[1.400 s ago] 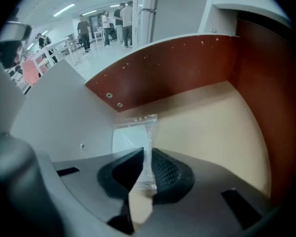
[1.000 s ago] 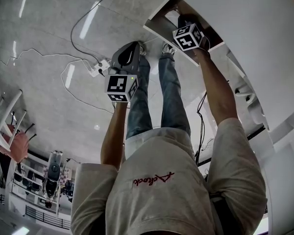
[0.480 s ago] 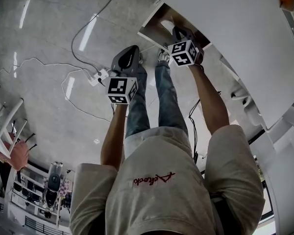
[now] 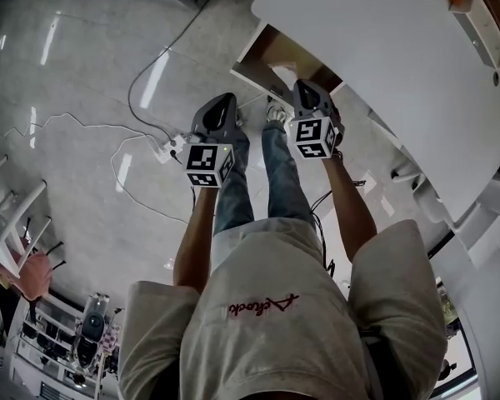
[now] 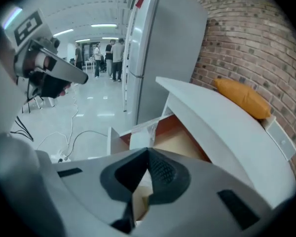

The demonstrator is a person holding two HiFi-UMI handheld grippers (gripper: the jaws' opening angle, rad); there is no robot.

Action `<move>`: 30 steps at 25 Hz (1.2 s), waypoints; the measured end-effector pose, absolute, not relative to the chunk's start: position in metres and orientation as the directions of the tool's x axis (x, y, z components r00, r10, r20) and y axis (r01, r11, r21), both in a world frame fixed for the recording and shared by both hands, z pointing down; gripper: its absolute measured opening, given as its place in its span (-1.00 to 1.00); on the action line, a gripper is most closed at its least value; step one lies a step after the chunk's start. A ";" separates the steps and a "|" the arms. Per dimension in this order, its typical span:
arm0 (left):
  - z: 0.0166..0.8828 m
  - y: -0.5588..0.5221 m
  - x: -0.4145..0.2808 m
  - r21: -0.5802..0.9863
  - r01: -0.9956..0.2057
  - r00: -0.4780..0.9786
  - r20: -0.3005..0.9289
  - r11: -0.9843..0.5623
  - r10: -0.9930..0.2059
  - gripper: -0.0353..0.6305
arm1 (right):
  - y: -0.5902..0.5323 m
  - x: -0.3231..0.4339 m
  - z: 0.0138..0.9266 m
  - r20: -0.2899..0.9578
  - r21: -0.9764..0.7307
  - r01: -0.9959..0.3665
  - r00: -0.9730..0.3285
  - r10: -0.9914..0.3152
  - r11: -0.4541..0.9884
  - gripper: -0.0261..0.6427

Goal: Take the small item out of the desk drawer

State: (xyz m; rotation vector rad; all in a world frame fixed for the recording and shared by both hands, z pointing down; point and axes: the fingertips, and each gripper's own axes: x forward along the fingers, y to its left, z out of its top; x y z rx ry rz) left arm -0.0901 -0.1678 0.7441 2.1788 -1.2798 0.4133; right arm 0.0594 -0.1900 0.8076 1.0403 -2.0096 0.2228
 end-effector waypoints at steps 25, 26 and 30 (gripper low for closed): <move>0.599 -0.175 -0.071 0.233 -0.876 0.480 0.366 -0.421 -0.797 -0.87 | -0.173 0.069 0.597 0.436 -0.009 -0.912 -0.373 -0.819 0.411 -0.89; 0.590 -0.179 -0.071 0.226 -0.876 0.481 0.353 -0.426 -0.802 -0.87 | -0.175 0.069 0.588 0.423 -0.007 -0.914 -0.371 -0.827 0.407 -0.89; 0.554 -0.192 -0.069 0.197 -0.874 0.485 0.300 -0.444 -0.821 -0.87 | -0.183 0.075 0.557 0.371 0.006 -0.919 -0.364 -0.855 0.394 -0.89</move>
